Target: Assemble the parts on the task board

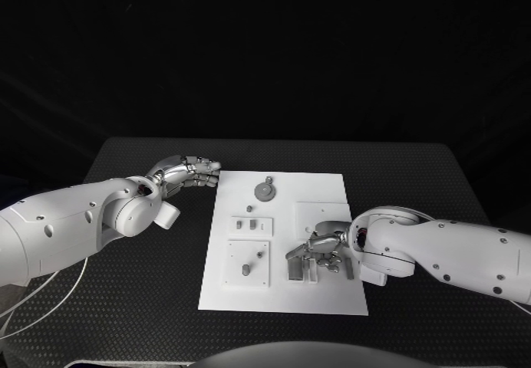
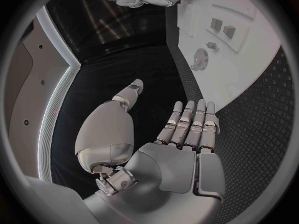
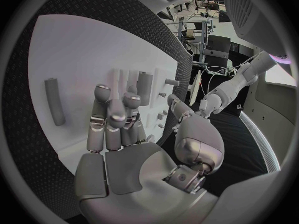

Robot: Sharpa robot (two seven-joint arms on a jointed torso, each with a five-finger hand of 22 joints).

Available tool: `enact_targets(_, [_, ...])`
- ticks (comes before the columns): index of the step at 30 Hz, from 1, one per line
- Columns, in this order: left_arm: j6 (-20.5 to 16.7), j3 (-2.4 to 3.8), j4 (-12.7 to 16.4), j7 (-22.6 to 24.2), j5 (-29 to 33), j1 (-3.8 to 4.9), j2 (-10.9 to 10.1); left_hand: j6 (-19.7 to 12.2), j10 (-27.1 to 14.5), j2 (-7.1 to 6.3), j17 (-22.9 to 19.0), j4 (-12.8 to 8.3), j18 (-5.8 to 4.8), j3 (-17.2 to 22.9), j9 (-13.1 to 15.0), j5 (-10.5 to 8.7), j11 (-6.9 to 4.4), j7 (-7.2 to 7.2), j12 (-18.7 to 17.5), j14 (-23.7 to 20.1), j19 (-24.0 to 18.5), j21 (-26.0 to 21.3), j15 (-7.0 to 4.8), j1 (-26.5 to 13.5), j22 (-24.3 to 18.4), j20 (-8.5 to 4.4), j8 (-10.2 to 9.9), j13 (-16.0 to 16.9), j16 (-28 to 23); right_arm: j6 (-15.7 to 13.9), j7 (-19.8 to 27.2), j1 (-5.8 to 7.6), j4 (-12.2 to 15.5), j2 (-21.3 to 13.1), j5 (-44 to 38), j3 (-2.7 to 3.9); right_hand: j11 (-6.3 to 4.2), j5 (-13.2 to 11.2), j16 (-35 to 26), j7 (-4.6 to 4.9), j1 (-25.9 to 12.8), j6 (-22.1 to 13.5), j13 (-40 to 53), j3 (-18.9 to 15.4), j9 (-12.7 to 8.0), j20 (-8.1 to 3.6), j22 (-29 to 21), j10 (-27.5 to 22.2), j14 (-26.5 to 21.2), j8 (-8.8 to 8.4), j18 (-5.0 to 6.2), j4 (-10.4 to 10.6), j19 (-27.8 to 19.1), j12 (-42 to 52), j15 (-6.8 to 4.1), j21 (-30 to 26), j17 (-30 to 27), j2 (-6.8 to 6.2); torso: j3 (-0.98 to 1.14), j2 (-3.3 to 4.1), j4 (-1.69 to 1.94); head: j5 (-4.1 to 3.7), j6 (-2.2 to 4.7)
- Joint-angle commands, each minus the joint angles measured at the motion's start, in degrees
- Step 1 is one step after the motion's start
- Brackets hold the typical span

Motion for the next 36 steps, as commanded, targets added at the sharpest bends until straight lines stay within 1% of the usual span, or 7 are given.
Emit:
enact_targets(1, [0.78,0.04,0.08,0.4,0.29,0.06,0.07,-0.35,0.07,-0.07,0.06,-0.08,-0.87,-0.35,0.08,-0.1,0.35,4.3,0.11,0.04,-0.55,0.21,0.29,-0.22,0.1,-0.05,0.19,0.06,0.11,0.55,0.49,-0.12,0.0,0.02,-0.41,-0.04,0.07,-0.06,0.03,0.07,0.02,-0.13,0.07,0.04,0.11,-0.31,0.8,-0.36,-0.25,-0.15,-0.03,0.43,-0.02,-0.21,-0.14,-0.07,0.02,-0.44,-0.02,-0.02,0.01,-0.03,0.03])
enact_targets(12, [0.8,0.04,-0.11,0.4,0.29,0.06,0.12,-0.31,0.08,0.03,0.1,-0.11,-0.87,-0.46,0.16,-0.1,0.35,4.3,0.12,0.03,-0.61,0.22,0.27,-0.18,0.13,-0.05,0.27,0.06,0.12,-0.46,1.9,-0.1,1.13,-1.41,-1.9,0.15,0.04,-0.06,0.24,0.04,0.95,-0.01,0.23,0.13,0.32,-0.37,0.97,-0.3,-0.17,-0.09,-0.03,-0.08,0.05,-0.06,-0.17,0.11,0.06,0.62,-0.01,-0.02,0.01,-0.03,0.09])
enact_targets(19, [0.77,0.04,-0.47,0.4,0.29,0.06,0.14,-0.28,0.12,0.05,0.12,-0.14,-0.87,-0.53,0.2,-0.1,0.35,4.32,0.14,0.03,-0.64,0.23,0.24,-0.16,0.15,-0.05,0.32,0.07,0.13,-1.09,2.26,0.86,1.67,-3.09,-2.47,1.39,-0.01,-0.07,0.54,-0.01,1.39,0.11,0.46,-0.89,0.61,-0.38,1.08,-0.12,-0.01,-0.1,-0.03,-1.18,0.13,0.19,-0.21,0.32,0.07,1.68,0.01,-0.04,-0.01,-0.19,0.28])
enact_targets(24, [0.83,0.03,-0.69,0.33,0.29,0.06,0.24,-0.25,0.2,0.09,0.14,-0.16,-0.87,-0.59,0.24,-0.1,0.34,4.33,0.18,0.04,-0.65,0.24,0.2,-0.15,0.18,-0.06,0.36,0.08,0.15,-0.85,2.49,1.49,1.54,-4.81,-2.47,3.11,-0.08,-0.06,0.92,-0.06,1.77,0.23,0.75,-1.94,0.82,-0.5,1.11,0.12,0.2,-0.17,-0.03,-2.59,0.32,0.54,-0.27,0.55,0.12,3.04,0.01,-0.03,-0.07,-0.36,0.51])
enact_targets(28, [0.84,0.03,-0.77,0.24,0.29,0.06,0.28,-0.19,0.27,0.11,0.17,-0.15,-0.87,-0.69,0.29,-0.1,0.31,4.41,0.21,0.04,-0.68,0.25,0.16,-0.18,0.2,-0.06,0.43,0.1,0.16,0.37,2.06,2.86,1.86,-7.03,-2.94,3.23,-0.16,-0.07,1.56,-0.16,2.16,0.55,1.42,-3.07,1.01,-0.69,1.17,0.65,0.57,-0.21,-0.03,-4.51,0.66,1.48,-0.35,0.95,0.25,4.71,0.05,-0.05,-0.1,-0.47,0.61])
enact_targets(34, [0.85,0.03,-0.94,0.1,0.29,0.06,0.27,0.05,0.48,0.2,0.24,-0.1,-0.87,-0.87,0.43,-0.1,0.29,4.61,0.28,0.08,-0.68,0.3,0.12,-0.26,0.28,-0.09,0.65,0.13,0.21,4.5,0.02,3.42,1.76,-10.07,-1.69,3.2,-0.35,-0.08,2.87,-0.38,5.16,1.37,2.46,-4.02,1.31,-1.07,1.21,1.18,1.64,-0.15,-0.03,-9.95,1.18,2.87,-0.51,1.67,1.59,9.78,-0.04,-0.02,-0.22,-1.07,0.84])
enact_targets(36, [0.88,0.03,-0.97,0.04,0.29,0.06,0.32,0.28,0.6,0.26,0.28,0.02,-0.87,-1.0,0.53,-0.1,0.3,4.7,0.31,0.1,-0.68,0.32,0.1,-0.41,0.33,-0.11,0.82,0.15,0.23,6.1,-0.69,3.42,1.54,-11.16,-0.99,3.17,-0.41,-0.08,3.2,-0.44,8.13,1.64,2.6,-3.47,1.43,-1.22,1.25,1.43,1.98,-0.05,-0.03,-11.53,1.35,3.14,-0.55,1.93,2.0,11.44,0.01,0.03,-0.12,-1.74,0.93])
